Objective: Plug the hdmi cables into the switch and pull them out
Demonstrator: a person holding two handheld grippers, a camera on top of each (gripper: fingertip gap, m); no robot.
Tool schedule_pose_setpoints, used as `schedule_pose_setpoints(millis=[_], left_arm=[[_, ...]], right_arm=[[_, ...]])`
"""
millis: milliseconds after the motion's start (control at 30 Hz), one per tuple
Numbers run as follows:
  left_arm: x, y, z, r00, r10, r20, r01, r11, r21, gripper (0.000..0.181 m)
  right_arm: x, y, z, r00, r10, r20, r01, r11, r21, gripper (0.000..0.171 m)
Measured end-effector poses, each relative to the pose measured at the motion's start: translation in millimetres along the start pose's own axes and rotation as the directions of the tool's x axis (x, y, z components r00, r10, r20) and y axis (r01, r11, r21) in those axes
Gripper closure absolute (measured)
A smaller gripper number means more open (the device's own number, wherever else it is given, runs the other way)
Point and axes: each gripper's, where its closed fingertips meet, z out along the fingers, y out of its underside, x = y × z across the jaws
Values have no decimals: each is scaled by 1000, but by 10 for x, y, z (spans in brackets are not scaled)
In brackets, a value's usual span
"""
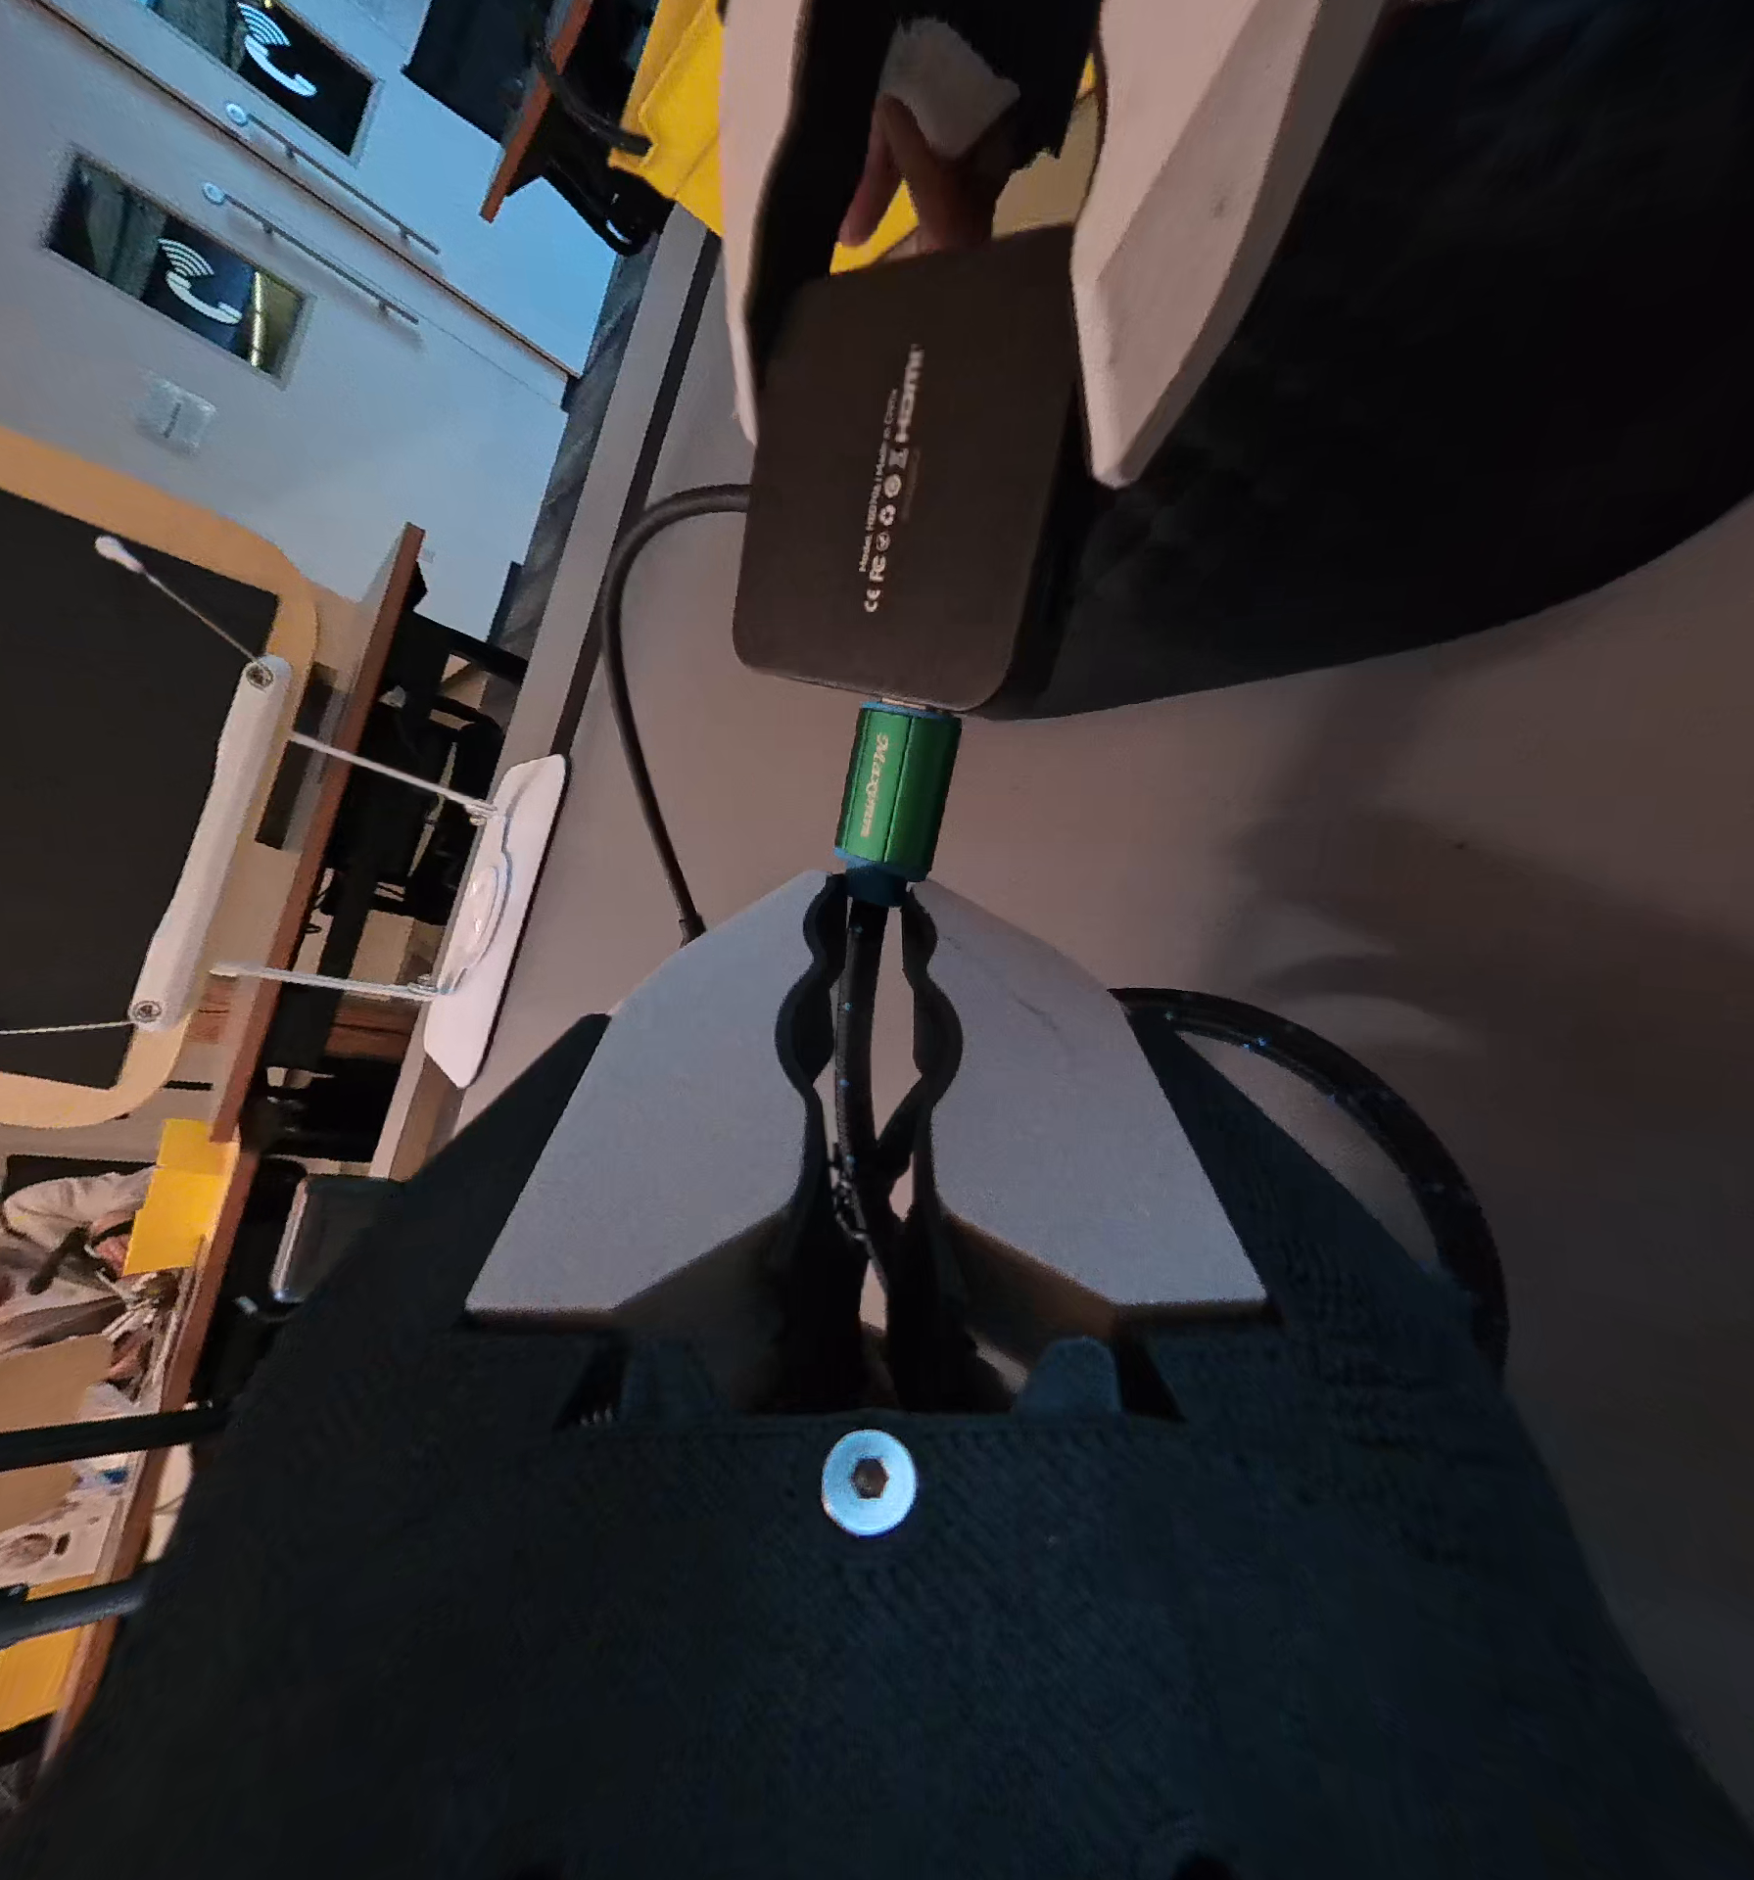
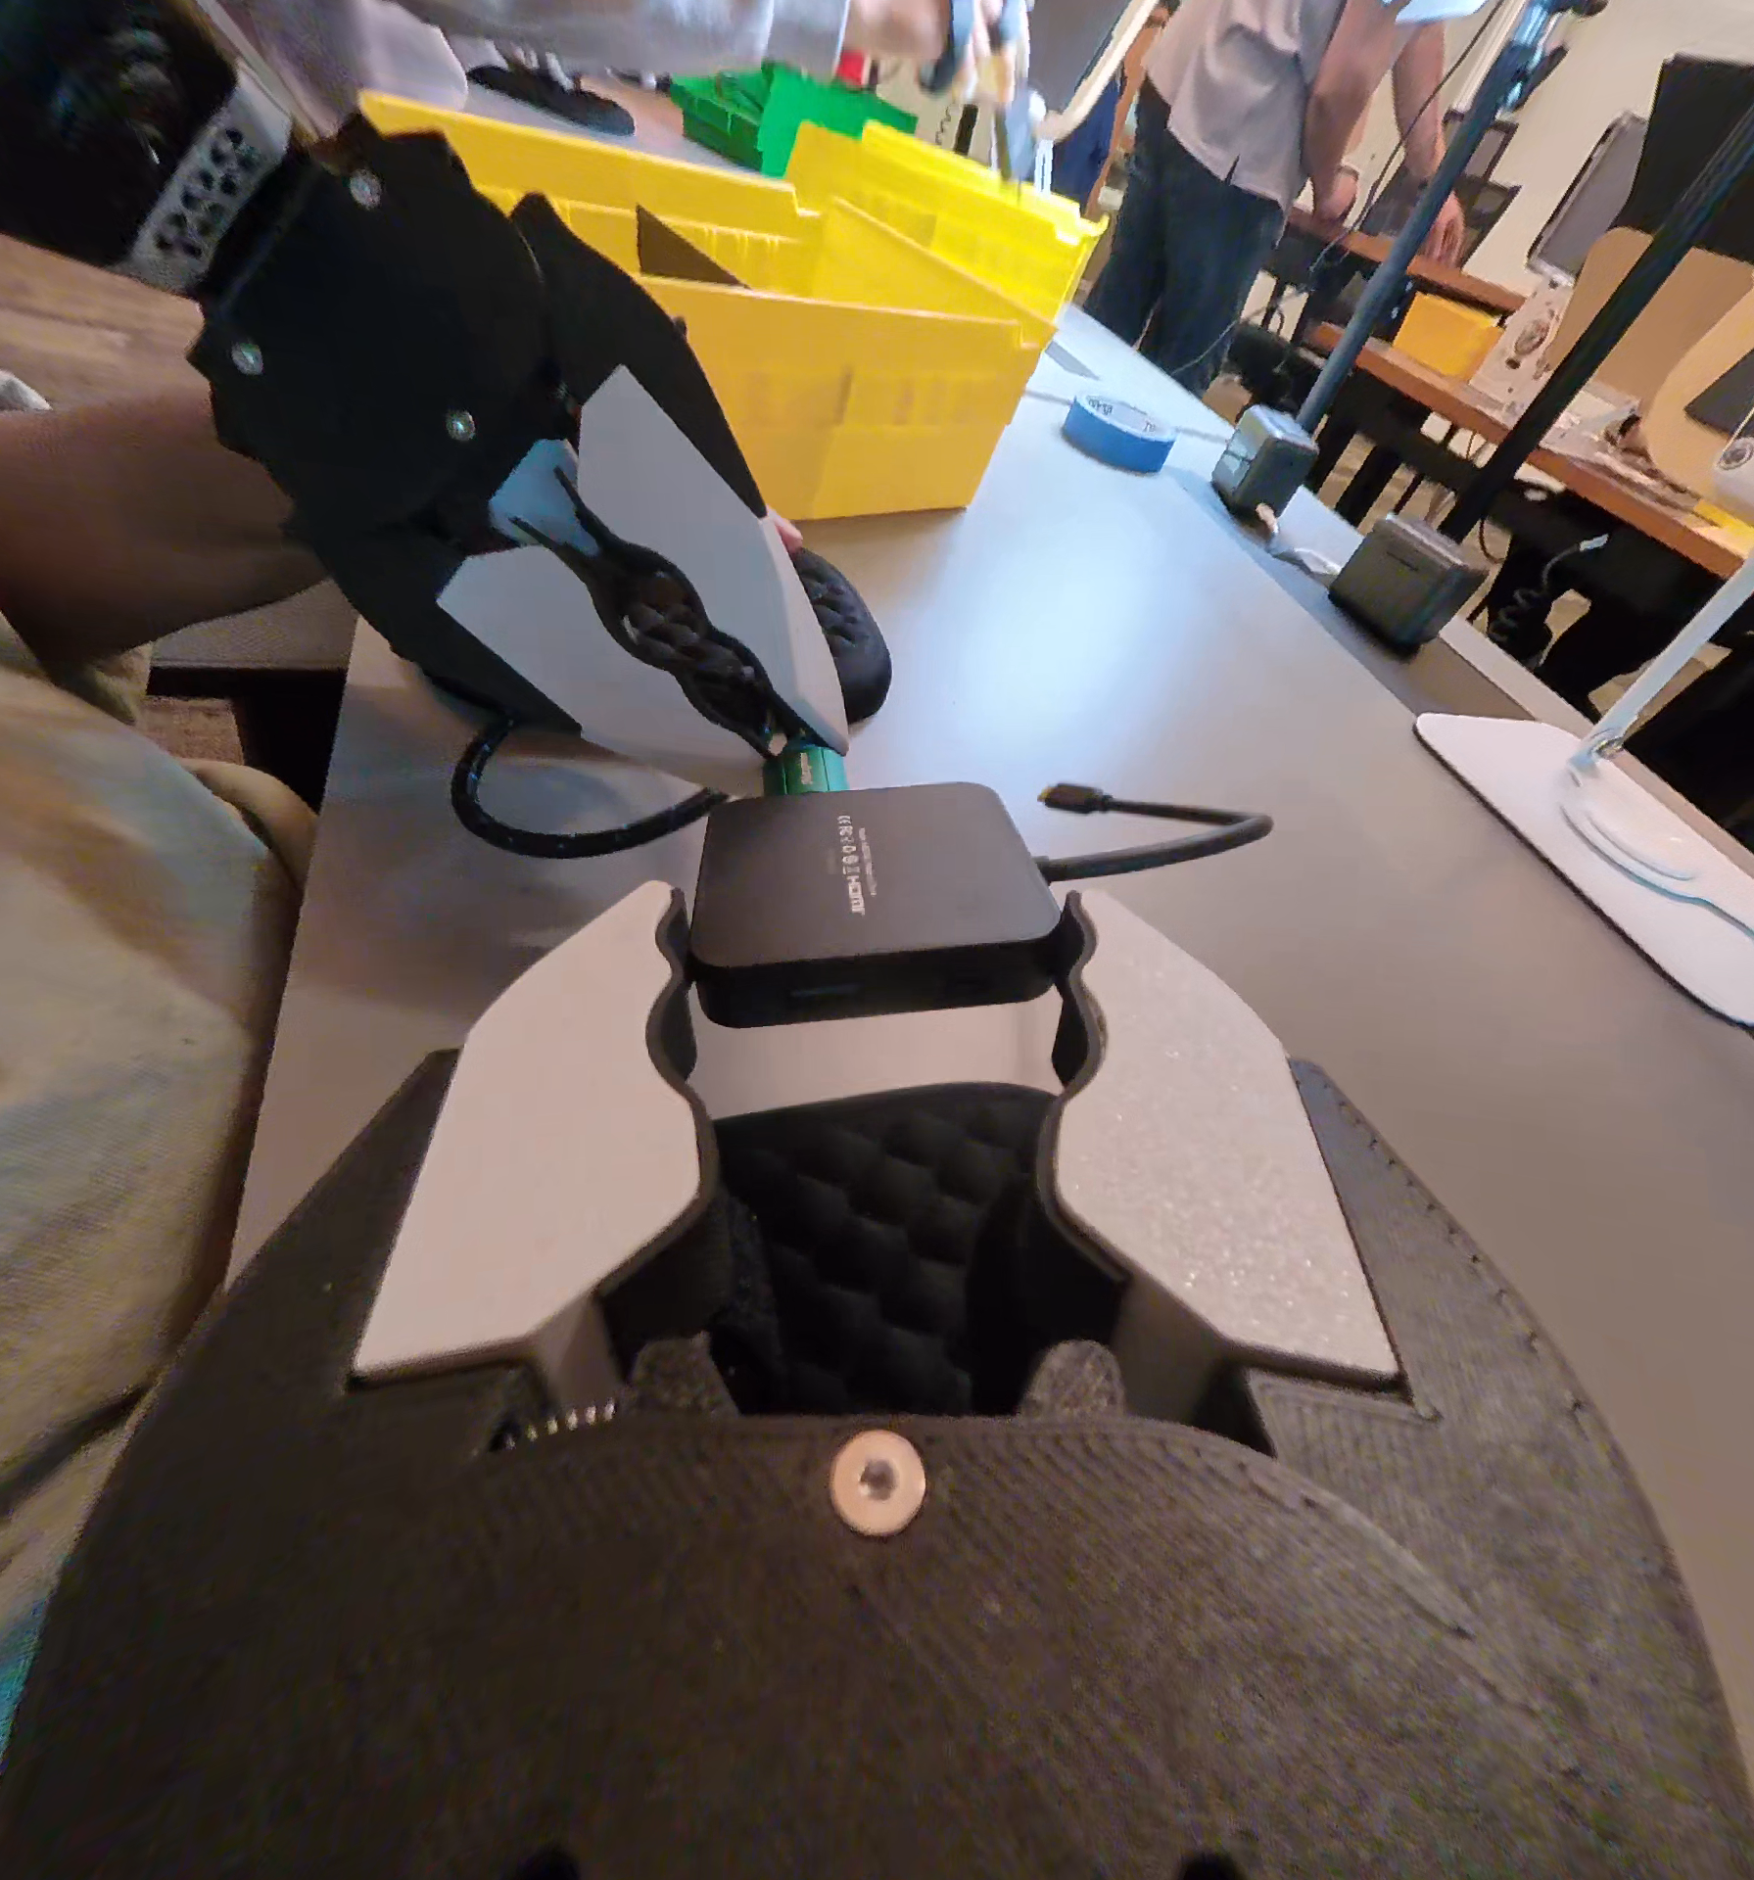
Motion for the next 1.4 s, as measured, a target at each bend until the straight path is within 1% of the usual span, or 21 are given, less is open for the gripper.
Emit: schedule_pose_setpoints(millis=[100,233,333,367,433,533,567,633,667,700,733,833,867,933,967,1033,1100,1200,1267,1333,1400], left_arm=[[5,-33,-7,1000,2,-1,-1,1000,10,172],[-48,-33,-47,999,39,31,-40,999,11,172],[-110,-85,-115,999,-20,26,18,998,63,171],[-126,-97,-135,998,-53,16,52,996,79,171],[-156,-70,-158,996,-90,6,89,992,85,171],[-158,-4,-170,997,-78,-6,79,994,79,171],[-141,3,-170,997,-77,-18,79,994,80,171],[-114,-11,-166,996,-85,-38,88,992,87,171],[-104,-31,-167,995,-88,-44,92,991,95,171],[-94,-57,-169,995,-92,-51,97,990,105,171],[-80,-88,-173,994,-94,-58,100,988,117,171],[-35,-178,-191,994,-76,-76,87,985,152,171],[-50,-184,-196,996,-66,-62,75,985,153,171],[-119,-232,-230,997,-71,-24,74,979,188,170],[-194,-271,-263,996,-83,18,77,972,220,164],[-439,-379,-403,979,-143,147,89,943,320,154],[-738,-477,-660,926,-258,274,109,881,461,148],[-1075,-480,-1053,821,-470,324,155,731,665,147],[-1213,-396,-1222,758,-564,328,158,647,746,147],[-1280,-284,-1269,718,-599,354,147,627,765,147],[-1287,-160,-1179,711,-590,384,155,664,732,147]], right_arm=[[-2,-54,-33,1000,10,7,-10,999,39,101],[-8,-41,-23,1000,-28,-4,28,999,16,101],[9,-146,-48,996,-79,-31,81,994,72,102],[45,-181,-73,990,-122,-70,128,988,83,102],[86,-220,-124,946,-287,-151,299,952,64,92],[102,-151,-137,792,-575,-205,567,817,-106,93],[129,-129,-125,707,-673,-219,646,740,-186,95],[159,-140,-79,466,-854,-232,788,520,-330,104],[142,-132,-37,367,-906,-211,823,422,-381,112],[130,-101,16,309,-934,-181,835,358,-418,116],[133,-76,62,284,-945,-164,833,328,-445,120],[150,-114,114,203,-962,-185,823,270,-500,156],[161,-121,106,183,-966,-180,813,252,-524,157],[172,-171,76,178,-964,-196,801,258,-540,157],[191,-209,42,185,-959,-213,790,274,-548,157],[306,-277,-87,161,-958,-238,743,276,-610,157],[452,-344,-288,126,-956,-265,680,278,-678,157],[675,-483,-732,50,-945,-323,560,294,-775,157],[803,-584,-1102,4,-926,-378,468,336,-817,157],[901,-674,-1501,-55,-903,-426,369,378,-849,157],[972,-710,-1874,-99,-879,-466,274,426,-862,155]])
